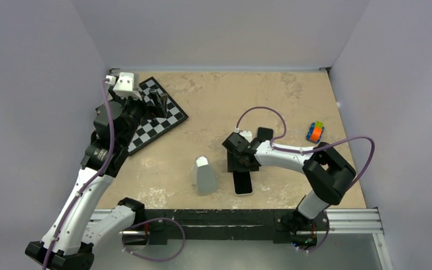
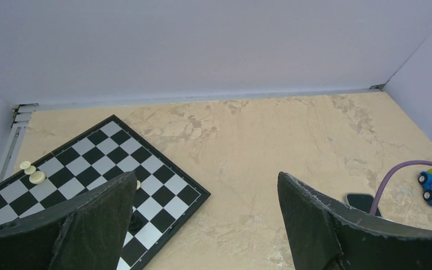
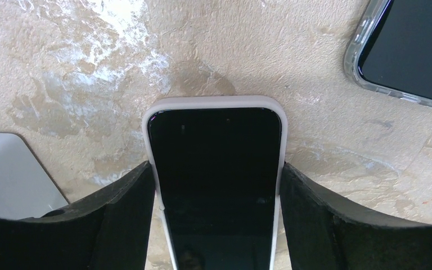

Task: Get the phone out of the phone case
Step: Pick up the phone at the center of the board.

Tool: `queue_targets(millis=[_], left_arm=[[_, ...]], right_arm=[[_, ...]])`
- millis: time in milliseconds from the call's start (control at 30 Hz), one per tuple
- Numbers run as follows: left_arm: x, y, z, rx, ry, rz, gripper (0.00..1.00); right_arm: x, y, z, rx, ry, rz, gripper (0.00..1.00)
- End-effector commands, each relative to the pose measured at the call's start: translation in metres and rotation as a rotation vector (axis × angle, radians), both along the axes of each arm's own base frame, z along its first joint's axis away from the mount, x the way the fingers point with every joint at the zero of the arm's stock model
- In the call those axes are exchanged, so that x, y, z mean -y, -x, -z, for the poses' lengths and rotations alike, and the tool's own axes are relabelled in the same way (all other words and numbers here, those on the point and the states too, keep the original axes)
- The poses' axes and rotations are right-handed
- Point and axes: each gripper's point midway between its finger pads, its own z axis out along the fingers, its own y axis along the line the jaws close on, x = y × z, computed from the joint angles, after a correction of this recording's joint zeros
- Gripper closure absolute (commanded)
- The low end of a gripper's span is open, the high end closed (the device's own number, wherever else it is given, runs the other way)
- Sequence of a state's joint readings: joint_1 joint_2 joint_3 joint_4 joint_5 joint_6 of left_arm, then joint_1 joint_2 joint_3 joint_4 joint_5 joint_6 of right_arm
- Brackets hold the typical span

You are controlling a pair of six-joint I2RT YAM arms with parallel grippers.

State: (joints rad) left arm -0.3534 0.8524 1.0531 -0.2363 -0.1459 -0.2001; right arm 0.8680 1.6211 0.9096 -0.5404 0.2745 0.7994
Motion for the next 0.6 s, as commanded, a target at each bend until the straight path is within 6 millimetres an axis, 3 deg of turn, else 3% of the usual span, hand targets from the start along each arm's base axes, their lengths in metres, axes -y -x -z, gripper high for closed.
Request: queue_targets(millis=[0, 167, 333, 467, 567], left_arm=[[-0.003, 0.002, -0.019, 0.038, 0.031, -0.013, 0.02], [-0.003, 0.000, -0.017, 0.031, 0.028, -0.018, 0.02], [0.005, 0.001, -0.018, 0.025, 0.048, 0.023, 0.02], [0.020, -0.003, -0.012, -0.010, 0.060, 0.085, 0.05], [0.041, -0.008, -0.005, -0.068, 0.050, 0.182, 0.09]], right_arm=[[-0.021, -0.011, -0.007, 0.043, -0.062, -0.046, 1.00], [-0.014, -0.030, -0.046, 0.193, -0.093, -0.040, 1.00], [-0.013, -0.047, -0.089, 0.323, -0.251, -0.037, 1.00], [-0.009, -0.060, -0.129, 0.444, -0.412, -0.001, 1.00], [-0.002, -0.068, -0.165, 0.574, -0.487, 0.031, 1.00]])
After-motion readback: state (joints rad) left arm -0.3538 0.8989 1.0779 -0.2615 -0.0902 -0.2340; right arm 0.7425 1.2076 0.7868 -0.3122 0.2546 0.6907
